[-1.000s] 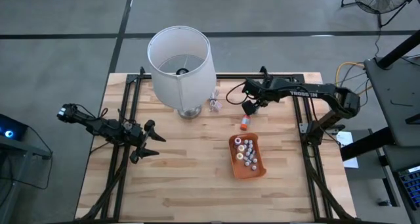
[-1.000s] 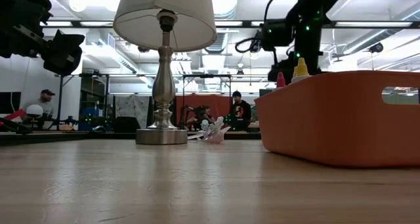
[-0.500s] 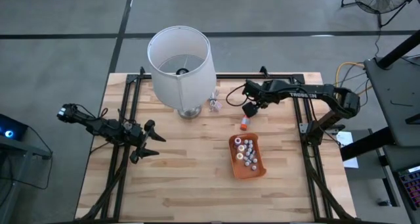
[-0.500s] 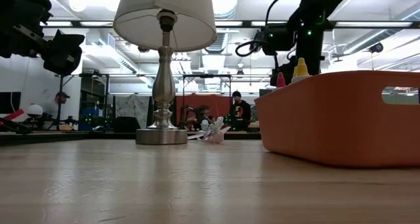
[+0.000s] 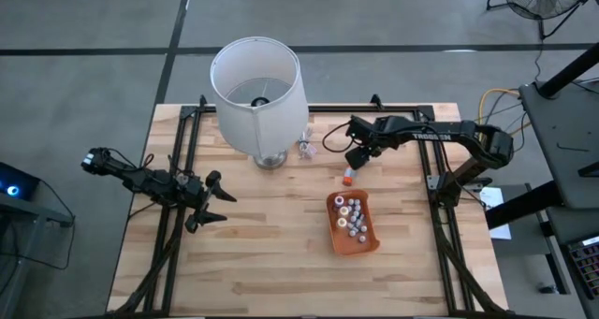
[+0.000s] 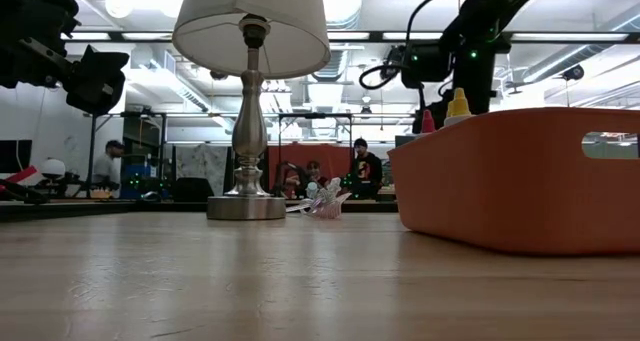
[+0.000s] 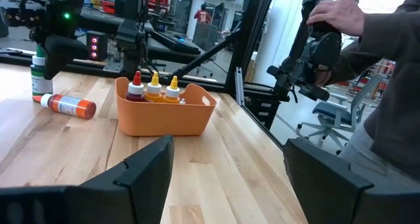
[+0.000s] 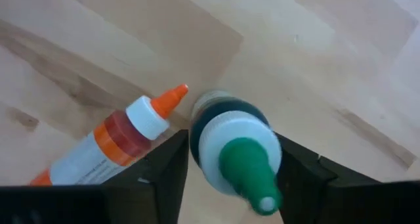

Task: Pick & Place food coloring
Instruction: Put the big food coloring bottle into the orange bin

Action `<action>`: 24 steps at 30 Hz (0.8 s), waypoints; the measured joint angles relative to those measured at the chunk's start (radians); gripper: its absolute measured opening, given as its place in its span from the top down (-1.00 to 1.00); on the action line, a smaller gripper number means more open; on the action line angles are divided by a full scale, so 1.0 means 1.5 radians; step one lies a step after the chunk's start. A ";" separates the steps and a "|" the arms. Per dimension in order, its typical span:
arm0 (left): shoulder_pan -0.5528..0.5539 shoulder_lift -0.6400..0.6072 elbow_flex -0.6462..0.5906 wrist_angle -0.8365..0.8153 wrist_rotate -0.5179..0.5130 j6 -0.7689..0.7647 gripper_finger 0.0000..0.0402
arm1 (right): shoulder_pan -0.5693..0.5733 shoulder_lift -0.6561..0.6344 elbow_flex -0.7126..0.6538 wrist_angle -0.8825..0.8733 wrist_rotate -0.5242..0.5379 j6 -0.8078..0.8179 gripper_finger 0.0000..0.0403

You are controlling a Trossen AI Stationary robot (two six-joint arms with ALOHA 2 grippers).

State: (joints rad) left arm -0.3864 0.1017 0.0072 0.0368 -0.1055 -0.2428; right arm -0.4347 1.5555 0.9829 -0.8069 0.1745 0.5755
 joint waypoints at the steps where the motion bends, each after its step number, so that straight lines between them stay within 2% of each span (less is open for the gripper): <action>1: 0.000 0.000 0.000 0.000 0.000 0.000 -0.29 | 0.000 0.000 0.000 0.005 0.000 0.000 0.13; 11: 0.000 0.000 0.000 0.000 0.000 0.000 -0.29 | 0.000 0.000 0.000 0.040 0.012 -0.004 0.16; 15: 0.000 0.000 0.000 0.000 0.000 0.000 -0.29 | 0.000 0.000 0.000 0.039 0.036 -0.003 0.09; 24: 0.000 0.000 0.000 0.000 0.000 0.000 -0.29 | 0.000 0.000 0.000 0.058 0.037 -0.034 -0.09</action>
State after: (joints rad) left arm -0.3866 0.1017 0.0071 0.0368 -0.1057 -0.2428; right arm -0.4351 1.5555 0.9829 -0.7199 0.2302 0.5243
